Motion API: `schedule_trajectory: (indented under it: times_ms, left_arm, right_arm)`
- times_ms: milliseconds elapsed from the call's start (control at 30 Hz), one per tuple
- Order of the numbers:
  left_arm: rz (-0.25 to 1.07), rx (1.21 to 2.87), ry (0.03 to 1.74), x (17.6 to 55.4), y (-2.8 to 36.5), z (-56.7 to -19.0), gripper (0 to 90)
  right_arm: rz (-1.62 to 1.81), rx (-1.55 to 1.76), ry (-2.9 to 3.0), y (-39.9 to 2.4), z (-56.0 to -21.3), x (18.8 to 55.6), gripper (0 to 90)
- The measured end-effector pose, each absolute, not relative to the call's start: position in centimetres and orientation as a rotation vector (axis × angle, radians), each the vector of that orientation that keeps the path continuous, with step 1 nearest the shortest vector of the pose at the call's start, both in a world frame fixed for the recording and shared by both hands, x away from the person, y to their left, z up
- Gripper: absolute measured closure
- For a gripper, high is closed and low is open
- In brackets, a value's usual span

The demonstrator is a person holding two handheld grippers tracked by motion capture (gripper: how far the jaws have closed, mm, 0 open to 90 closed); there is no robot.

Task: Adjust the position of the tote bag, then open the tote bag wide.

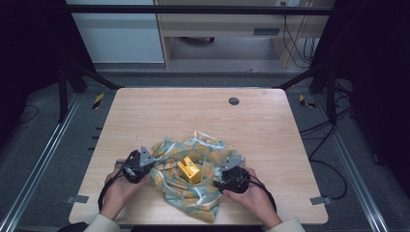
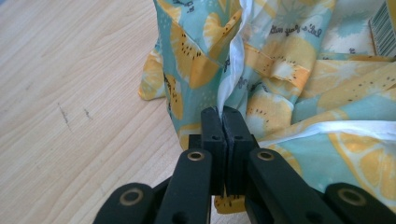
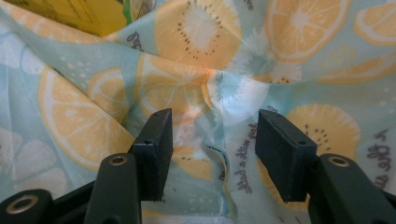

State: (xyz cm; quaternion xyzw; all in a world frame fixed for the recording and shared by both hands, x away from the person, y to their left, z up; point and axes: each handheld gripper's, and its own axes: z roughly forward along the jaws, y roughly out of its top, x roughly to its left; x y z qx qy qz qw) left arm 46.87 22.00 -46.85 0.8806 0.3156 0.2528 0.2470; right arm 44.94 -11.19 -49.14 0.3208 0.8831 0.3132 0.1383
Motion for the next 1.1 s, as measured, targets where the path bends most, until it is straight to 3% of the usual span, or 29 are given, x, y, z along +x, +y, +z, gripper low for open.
schedule_trajectory:
  times_ms: [400, 467, 600, 700, 933, 1100]
  left_arm:
    - [0.656, 2.405, 0.804, 44.3, 22.3, -46.2, 87.8]
    - [0.699, 2.349, 0.776, 43.8, 22.5, -45.4, 80.2]
    - [0.769, 2.118, 0.816, 43.7, 23.2, -43.6, 44.3]
    - [0.766, 2.03, 0.85, 43.8, 23.9, -43.0, 31.4]
    - [0.765, 1.931, 0.976, 44.7, 26.1, -42.8, 17.1]
    - [0.792, 1.88, 1.044, 45.0, 27.9, -42.7, 14.1]
  right_arm:
    - [0.951, 0.93, 2.483, -12.3, -47.6, 44.6, 33.8]
    - [0.964, 0.926, 2.461, -12.7, -47.0, 44.6, 28.4]
    - [1.056, 0.925, 2.389, -13.8, -45.1, 44.4, 19.6]
    - [1.114, 0.945, 2.334, -14.8, -44.0, 44.5, 16.4]
    - [1.188, 0.992, 2.21, -17.2, -42.4, 44.9, 11.1]
    - [1.202, 1.08, 2.104, -19.3, -41.8, 45.4, 8.8]
